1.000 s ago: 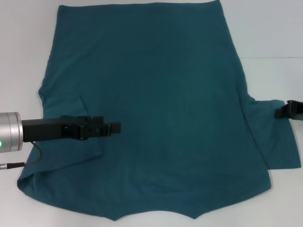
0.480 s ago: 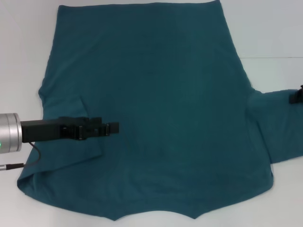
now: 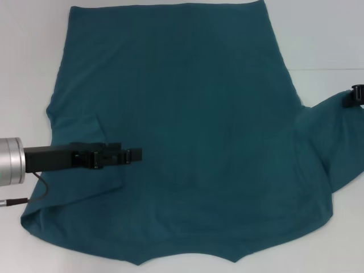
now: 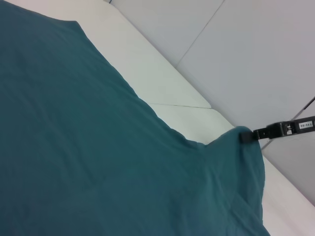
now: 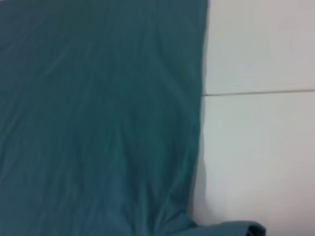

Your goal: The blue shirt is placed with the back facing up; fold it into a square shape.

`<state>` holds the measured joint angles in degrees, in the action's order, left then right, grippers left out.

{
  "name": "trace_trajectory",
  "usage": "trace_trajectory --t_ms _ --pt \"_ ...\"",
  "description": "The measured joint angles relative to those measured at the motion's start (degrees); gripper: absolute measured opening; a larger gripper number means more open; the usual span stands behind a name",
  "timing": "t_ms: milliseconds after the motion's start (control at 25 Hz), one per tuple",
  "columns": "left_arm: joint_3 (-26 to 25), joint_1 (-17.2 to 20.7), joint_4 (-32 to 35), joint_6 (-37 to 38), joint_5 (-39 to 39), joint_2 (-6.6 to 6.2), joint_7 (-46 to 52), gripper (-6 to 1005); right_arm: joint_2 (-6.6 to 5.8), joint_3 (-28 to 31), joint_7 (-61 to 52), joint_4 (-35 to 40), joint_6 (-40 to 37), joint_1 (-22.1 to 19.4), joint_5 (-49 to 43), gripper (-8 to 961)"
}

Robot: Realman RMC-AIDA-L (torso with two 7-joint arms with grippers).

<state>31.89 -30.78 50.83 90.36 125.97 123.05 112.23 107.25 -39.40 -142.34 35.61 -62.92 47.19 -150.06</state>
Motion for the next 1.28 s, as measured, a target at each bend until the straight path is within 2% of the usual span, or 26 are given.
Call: trace_trajectory --t_ms 320,840,1280 --pt "0.1 0.0 0.0 -1.3 0.0 0.00 0.7 823 1.65 -3.6 -0.8 -0.6 -4.1 1.3 -0.4 12" --pt "0.4 0.0 0.0 -2.2 0.0 0.09 1.6 823 2.34 -5.1 -2.4 1.9 -11.5 4.0 -0.4 12" --pt "0.4 -0.3 0.0 -3.2 0.1 0.09 2.3 824 2.34 -5.9 -5.3 4.5 -15.1 5.3 -0.9 11"
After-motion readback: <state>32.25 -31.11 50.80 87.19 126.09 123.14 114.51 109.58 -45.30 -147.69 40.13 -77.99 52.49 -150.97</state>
